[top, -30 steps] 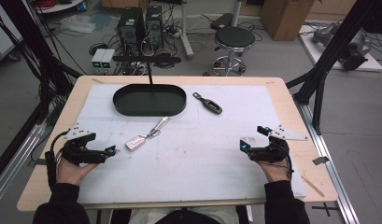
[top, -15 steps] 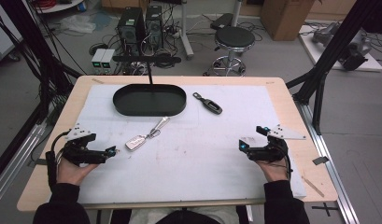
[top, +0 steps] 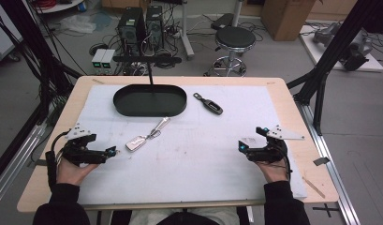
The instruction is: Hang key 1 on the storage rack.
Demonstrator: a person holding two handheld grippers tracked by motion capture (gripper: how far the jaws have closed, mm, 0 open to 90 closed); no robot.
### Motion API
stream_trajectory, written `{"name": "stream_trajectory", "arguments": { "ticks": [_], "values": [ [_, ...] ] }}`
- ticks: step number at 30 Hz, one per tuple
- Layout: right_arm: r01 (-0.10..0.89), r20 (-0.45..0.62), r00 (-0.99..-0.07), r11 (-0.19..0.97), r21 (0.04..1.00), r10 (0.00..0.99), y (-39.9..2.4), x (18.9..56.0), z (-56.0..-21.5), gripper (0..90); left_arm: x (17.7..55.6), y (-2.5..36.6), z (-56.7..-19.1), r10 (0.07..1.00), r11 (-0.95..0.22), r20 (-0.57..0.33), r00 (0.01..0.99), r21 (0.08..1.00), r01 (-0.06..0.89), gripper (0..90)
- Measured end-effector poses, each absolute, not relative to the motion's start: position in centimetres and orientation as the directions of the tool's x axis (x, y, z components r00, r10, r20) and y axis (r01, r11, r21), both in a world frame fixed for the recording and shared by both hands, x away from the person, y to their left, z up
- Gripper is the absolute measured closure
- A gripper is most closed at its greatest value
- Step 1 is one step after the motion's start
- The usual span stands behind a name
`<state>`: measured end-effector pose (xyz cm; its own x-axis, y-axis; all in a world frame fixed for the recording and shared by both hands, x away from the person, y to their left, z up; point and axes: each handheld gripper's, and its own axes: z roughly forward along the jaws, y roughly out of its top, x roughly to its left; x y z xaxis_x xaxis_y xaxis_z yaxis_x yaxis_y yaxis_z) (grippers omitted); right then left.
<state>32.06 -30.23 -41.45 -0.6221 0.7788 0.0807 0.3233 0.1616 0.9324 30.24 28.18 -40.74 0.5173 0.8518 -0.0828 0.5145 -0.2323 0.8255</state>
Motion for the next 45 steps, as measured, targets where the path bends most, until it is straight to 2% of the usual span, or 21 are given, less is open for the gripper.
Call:
{"name": "stream_trajectory", "arguments": {
  "ticks": [24, 45],
  "values": [
    [0.326, 0.057, -0.624, 0.193, 0.926, 0.780, -29.6, 32.3, -41.6, 1.8, 33.5, 25.3, -38.5, 0.812, -0.324, -0.040, 0.582, 0.799, 0.507, 3.7],
    [0.329, 0.038, -0.626, 0.220, 0.918, 0.779, -29.5, 32.2, -41.7, 1.8, 37.3, 22.1, -37.6, 0.774, -0.390, -0.039, 0.632, 0.758, 0.524, 3.7]
  ]
}}
